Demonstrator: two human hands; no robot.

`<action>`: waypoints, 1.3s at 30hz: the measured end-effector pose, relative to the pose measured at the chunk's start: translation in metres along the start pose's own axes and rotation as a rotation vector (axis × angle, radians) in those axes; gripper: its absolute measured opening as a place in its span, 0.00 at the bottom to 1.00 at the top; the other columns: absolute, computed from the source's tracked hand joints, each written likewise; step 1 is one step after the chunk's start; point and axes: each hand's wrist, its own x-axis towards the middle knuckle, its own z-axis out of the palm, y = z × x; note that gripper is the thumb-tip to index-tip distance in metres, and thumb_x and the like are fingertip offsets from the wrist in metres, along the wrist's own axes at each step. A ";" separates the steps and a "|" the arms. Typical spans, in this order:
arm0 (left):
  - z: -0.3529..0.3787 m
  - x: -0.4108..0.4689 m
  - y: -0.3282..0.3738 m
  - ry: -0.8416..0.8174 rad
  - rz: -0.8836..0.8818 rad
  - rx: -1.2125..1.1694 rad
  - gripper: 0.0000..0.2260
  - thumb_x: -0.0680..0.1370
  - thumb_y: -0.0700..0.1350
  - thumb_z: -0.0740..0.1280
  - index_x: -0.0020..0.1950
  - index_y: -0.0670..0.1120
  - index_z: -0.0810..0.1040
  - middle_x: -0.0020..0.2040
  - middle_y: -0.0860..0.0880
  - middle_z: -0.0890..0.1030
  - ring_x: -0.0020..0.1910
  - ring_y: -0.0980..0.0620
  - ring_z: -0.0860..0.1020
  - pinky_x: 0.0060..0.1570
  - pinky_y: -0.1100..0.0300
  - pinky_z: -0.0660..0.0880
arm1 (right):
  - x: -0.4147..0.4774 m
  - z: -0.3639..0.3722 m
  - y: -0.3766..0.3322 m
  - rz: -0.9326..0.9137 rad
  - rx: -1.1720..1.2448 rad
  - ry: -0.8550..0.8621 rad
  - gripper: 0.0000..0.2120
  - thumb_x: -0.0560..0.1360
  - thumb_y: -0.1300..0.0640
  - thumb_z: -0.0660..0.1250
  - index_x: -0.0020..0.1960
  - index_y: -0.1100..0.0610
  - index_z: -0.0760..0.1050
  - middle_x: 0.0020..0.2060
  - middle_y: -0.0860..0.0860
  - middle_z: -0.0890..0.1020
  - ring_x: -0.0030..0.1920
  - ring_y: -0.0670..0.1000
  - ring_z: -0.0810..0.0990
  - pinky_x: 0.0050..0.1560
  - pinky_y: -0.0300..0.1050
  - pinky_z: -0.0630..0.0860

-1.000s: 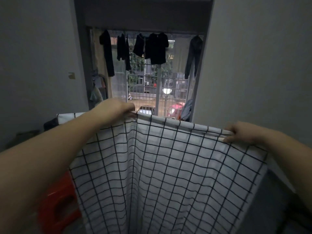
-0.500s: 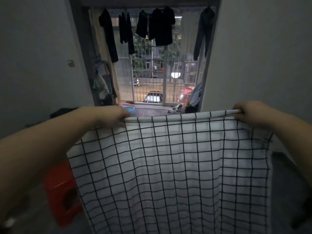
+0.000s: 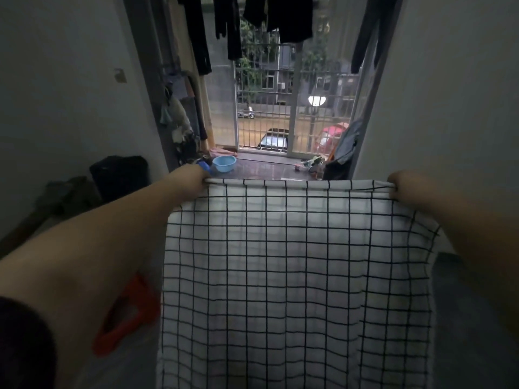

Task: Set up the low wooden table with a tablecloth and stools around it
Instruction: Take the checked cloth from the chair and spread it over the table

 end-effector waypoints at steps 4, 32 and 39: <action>-0.017 0.040 0.010 0.081 -0.026 0.016 0.14 0.78 0.42 0.63 0.62 0.51 0.80 0.56 0.43 0.81 0.51 0.43 0.78 0.45 0.56 0.71 | 0.048 0.005 0.007 0.076 0.001 0.089 0.07 0.78 0.66 0.62 0.51 0.62 0.79 0.42 0.59 0.80 0.45 0.60 0.78 0.45 0.46 0.71; -0.179 0.029 0.029 0.533 0.004 0.062 0.17 0.79 0.35 0.60 0.63 0.49 0.79 0.53 0.41 0.82 0.48 0.40 0.79 0.46 0.49 0.77 | 0.004 -0.152 0.031 0.129 0.147 0.598 0.07 0.73 0.66 0.61 0.41 0.56 0.75 0.33 0.55 0.75 0.36 0.59 0.75 0.39 0.49 0.74; -0.088 -0.037 0.008 0.451 0.057 -0.015 0.15 0.82 0.43 0.60 0.64 0.53 0.79 0.54 0.43 0.83 0.49 0.40 0.80 0.45 0.48 0.80 | -0.081 -0.048 0.010 0.141 0.218 0.460 0.09 0.76 0.66 0.61 0.48 0.60 0.80 0.39 0.63 0.81 0.40 0.62 0.78 0.39 0.49 0.73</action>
